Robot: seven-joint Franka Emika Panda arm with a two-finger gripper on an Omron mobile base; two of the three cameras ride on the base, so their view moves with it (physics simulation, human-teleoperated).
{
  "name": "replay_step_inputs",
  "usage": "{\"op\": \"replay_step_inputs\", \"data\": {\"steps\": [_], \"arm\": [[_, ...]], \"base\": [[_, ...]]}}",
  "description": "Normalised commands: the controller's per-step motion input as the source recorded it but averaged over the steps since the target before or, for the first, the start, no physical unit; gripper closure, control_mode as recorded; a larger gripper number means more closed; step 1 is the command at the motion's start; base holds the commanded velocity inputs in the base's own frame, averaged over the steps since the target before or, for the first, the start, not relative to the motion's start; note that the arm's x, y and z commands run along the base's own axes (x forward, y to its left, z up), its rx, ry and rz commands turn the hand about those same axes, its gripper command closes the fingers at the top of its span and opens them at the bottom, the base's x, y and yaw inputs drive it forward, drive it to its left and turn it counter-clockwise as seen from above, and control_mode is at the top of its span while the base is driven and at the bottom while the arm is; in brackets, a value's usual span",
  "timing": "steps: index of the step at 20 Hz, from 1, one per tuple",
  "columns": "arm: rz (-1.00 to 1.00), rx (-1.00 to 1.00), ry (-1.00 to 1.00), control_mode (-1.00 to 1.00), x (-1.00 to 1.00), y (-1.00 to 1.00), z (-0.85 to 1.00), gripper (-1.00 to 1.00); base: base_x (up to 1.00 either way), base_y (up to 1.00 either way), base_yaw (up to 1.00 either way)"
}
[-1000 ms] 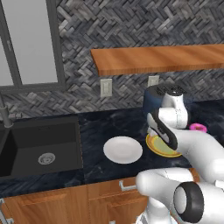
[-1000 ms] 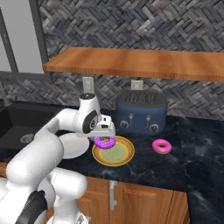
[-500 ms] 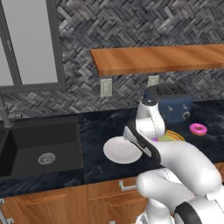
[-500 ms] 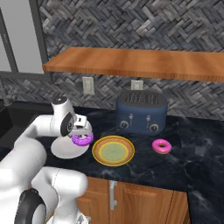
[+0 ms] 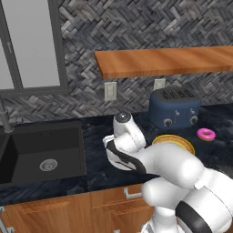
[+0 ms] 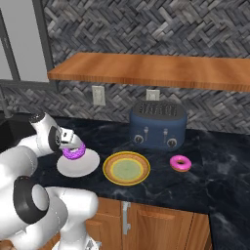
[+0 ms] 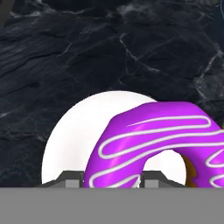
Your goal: Place the pastries on the plates.
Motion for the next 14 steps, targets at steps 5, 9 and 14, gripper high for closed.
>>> {"op": "replay_step_inputs", "data": {"steps": [5,9,14], "arm": [[0.00,0.00,0.00,-1.00,0.00,-0.03,-0.06,1.00],[0.00,0.00,0.00,-1.00,0.00,-0.40,-0.14,1.00],[0.00,0.00,0.00,-1.00,0.00,0.00,0.00,1.00]], "base": [[0.00,0.00,0.00],[0.00,0.00,0.00],[0.00,0.00,0.00]]}}
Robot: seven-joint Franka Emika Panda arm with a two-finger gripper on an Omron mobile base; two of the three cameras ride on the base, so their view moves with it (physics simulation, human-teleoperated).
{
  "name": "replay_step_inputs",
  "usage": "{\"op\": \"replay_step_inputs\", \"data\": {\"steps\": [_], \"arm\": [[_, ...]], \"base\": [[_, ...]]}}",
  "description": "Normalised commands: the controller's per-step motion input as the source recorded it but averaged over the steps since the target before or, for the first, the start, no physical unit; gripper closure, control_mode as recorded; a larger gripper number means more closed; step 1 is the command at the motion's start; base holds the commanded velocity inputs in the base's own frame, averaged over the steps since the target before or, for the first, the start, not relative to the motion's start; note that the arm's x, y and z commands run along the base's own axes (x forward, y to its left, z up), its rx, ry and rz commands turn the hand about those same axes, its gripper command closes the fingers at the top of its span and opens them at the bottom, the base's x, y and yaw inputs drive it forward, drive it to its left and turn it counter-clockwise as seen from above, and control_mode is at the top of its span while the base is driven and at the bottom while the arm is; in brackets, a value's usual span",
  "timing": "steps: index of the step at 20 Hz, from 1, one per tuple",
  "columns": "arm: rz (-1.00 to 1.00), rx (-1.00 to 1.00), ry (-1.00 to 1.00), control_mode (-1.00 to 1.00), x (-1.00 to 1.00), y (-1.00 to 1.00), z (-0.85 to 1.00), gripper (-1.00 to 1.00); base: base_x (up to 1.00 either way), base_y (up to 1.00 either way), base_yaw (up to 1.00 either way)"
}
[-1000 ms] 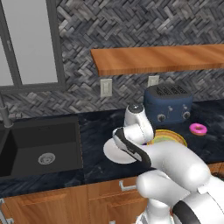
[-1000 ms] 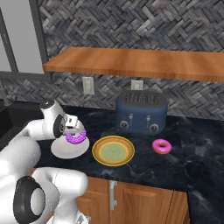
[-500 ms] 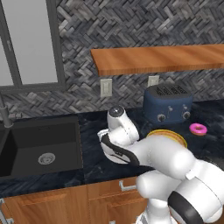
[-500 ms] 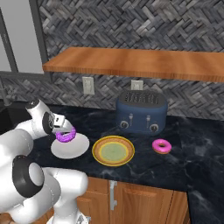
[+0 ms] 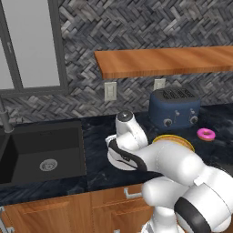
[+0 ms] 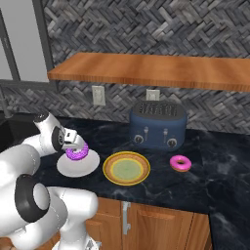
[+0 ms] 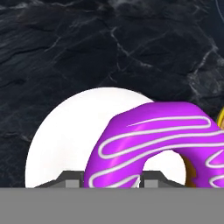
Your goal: Place the pastries on the plates.
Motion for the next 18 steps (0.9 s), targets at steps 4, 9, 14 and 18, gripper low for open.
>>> {"op": "replay_step_inputs", "data": {"steps": [4,9,14,18], "arm": [[0.00,0.00,0.00,-1.00,0.00,0.00,-0.01,-1.00],[-0.06,0.00,0.00,-1.00,0.12,0.11,0.28,-1.00],[-0.02,0.04,0.00,-1.00,0.06,-0.23,0.52,-1.00],[-0.03,0.04,0.11,-1.00,0.00,-1.00,0.18,-1.00]], "base": [[0.00,0.00,0.00],[0.00,0.00,0.00],[0.00,0.00,0.00],[0.00,0.00,0.00]]}}
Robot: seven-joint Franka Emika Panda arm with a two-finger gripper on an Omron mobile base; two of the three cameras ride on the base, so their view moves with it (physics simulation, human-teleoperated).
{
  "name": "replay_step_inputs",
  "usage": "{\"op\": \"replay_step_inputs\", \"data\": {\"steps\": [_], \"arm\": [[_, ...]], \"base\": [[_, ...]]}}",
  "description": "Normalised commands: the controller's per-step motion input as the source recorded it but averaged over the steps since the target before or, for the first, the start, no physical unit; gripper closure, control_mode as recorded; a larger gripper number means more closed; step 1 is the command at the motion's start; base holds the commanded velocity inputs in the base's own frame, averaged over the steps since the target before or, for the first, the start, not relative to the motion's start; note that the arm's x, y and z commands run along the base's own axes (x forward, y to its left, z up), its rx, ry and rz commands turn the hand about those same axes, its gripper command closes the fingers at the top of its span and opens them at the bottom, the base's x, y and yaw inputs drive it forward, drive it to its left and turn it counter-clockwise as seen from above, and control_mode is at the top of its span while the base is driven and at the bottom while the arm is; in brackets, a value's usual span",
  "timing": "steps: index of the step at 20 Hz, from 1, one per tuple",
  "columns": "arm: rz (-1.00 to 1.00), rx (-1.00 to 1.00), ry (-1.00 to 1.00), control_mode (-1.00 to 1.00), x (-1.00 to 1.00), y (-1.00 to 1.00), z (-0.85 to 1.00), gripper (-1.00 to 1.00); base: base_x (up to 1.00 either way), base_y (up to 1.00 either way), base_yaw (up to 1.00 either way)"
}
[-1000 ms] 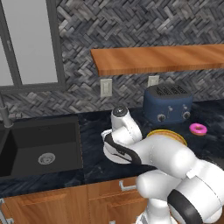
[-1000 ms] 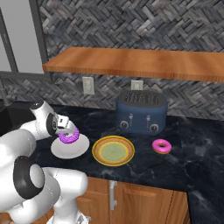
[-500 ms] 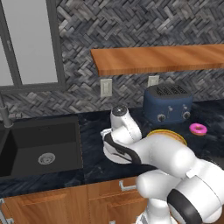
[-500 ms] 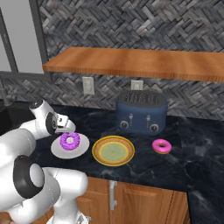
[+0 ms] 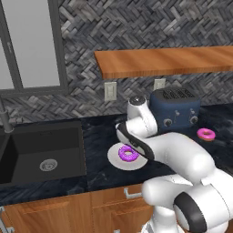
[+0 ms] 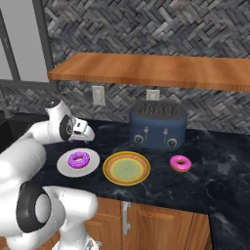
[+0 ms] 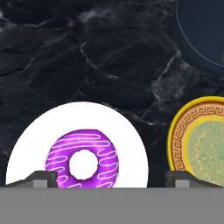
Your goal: Place the pastries on the plates.
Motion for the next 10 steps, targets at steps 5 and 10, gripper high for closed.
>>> {"op": "replay_step_inputs", "data": {"steps": [5,10], "arm": [[-0.01,0.05,0.10,-1.00,0.00,-1.00,-0.01,-1.00],[-0.04,0.01,0.11,-1.00,0.00,-1.00,-0.07,-1.00]], "base": [[0.00,0.00,0.00],[0.00,0.00,0.00]]}}
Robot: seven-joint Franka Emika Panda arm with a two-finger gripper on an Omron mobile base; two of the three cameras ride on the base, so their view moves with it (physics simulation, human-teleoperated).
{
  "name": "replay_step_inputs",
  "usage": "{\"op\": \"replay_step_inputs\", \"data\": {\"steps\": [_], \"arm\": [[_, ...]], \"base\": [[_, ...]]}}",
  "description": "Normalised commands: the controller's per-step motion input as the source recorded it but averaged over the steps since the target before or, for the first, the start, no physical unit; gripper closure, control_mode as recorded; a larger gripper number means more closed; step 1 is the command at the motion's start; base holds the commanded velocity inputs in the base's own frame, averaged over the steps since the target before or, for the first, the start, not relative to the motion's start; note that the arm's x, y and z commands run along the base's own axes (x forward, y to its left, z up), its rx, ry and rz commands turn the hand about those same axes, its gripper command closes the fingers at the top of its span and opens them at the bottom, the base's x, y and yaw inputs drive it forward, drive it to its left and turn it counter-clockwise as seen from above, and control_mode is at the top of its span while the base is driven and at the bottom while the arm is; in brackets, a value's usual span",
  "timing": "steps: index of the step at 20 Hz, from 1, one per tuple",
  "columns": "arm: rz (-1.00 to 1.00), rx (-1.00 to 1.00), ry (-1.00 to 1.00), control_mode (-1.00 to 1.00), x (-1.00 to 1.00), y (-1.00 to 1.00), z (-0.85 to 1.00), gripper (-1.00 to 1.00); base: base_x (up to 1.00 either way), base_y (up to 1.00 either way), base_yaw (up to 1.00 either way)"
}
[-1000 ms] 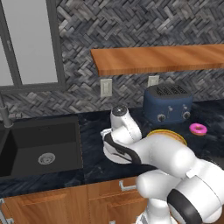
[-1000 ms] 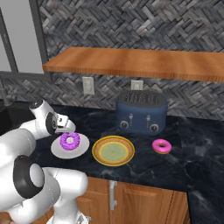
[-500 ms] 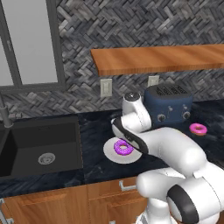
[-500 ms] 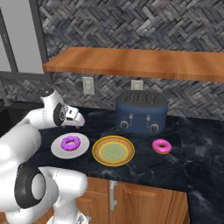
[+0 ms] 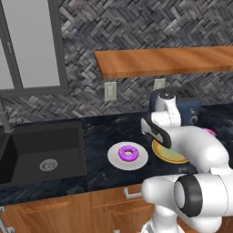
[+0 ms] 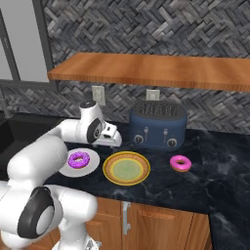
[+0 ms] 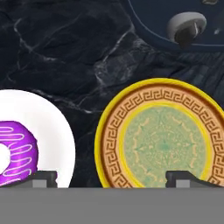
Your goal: Place the pastries on the plates.
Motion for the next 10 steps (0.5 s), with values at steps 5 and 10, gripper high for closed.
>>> {"op": "replay_step_inputs", "data": {"steps": [5,10], "arm": [[-0.02,0.00,0.06,-1.00,0.00,-1.00,-0.03,-1.00],[-0.01,0.00,0.00,-1.00,-0.13,-1.00,0.01,-1.00]], "base": [[0.00,0.00,0.00],[0.00,0.00,0.00]]}}
